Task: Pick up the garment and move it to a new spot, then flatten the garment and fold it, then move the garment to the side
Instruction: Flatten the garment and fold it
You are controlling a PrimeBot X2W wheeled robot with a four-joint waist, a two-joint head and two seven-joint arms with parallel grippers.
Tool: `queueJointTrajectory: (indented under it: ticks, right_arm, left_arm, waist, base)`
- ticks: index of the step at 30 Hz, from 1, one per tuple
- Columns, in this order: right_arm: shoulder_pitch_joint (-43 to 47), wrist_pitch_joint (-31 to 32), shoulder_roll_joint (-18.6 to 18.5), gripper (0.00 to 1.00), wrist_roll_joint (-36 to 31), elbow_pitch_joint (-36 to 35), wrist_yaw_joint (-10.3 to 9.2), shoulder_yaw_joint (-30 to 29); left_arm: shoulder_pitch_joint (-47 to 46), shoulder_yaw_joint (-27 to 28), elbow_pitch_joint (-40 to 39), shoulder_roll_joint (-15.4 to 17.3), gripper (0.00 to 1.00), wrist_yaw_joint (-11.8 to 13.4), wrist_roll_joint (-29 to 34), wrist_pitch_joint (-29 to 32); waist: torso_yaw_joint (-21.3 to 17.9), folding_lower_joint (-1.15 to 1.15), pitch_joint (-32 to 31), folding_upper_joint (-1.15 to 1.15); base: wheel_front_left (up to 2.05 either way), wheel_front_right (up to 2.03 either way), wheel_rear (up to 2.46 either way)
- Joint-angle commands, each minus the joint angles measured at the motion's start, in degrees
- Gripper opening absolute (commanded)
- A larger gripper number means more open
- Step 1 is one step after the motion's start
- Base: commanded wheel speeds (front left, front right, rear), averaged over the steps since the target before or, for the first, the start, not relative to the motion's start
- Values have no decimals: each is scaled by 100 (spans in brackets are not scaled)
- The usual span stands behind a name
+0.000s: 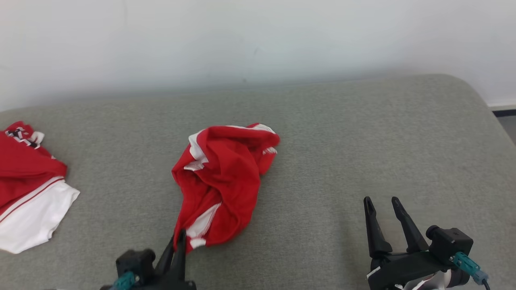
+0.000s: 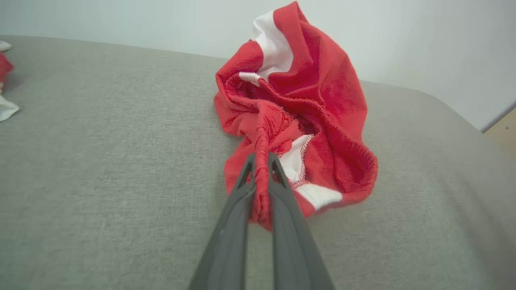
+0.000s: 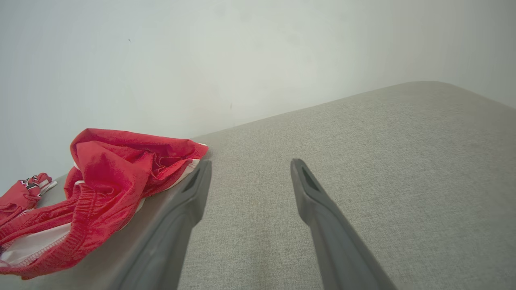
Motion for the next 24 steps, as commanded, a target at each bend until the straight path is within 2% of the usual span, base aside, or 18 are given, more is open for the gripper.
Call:
queueJointTrajectory:
  ticks: [1,6,7,8,9,14,18,24]
  right_arm:
    - [86,21,-8,100,-25,-28,20,-16]
    - [101,57,-9,100,-49,-36,20,-33]
    - [108,71,-8,100,-50,-43,20,-30]
    - [111,78,-6,100,-47,-43,20,-17]
    - [111,84,-7,100,-48,-42,20,-12]
    - [121,83,-6,100,-28,-60,20,9]
    - [123,83,-7,100,0,-40,20,53]
    - [-9,99,-9,100,34,-25,20,141]
  left_arm:
    - [200,51,-137,29,0,68,-93,31]
    - [644,45,-359,289,0,390,8,223]
    - [667,2,-359,340,7,418,74,277]
    - [652,-6,-378,400,82,476,164,263]
    - [626,1,-418,428,100,526,219,225]
    - [545,0,-1043,449,100,622,323,88]
    - [453,-217,-1483,501,100,623,472,354]
    - [364,-588,-1241,401,100,441,515,666]
  waist:
    - [323,0,-38,0]
    - [447,0,-78,0]
    - [465,0,-86,0]
    - [475,0,-90,0]
    - [489,0,-91,0]
    - [516,0,-93,0]
    - [466,0,-63,0]
    - [196,0,15,0]
  base:
    - [0,0,0]
    - [0,0,0]
    - [0,0,0]
    - [0,0,0]
    - [0,0,0]
    - [0,0,0]
    - [0,0,0]
    - [0,0,0]
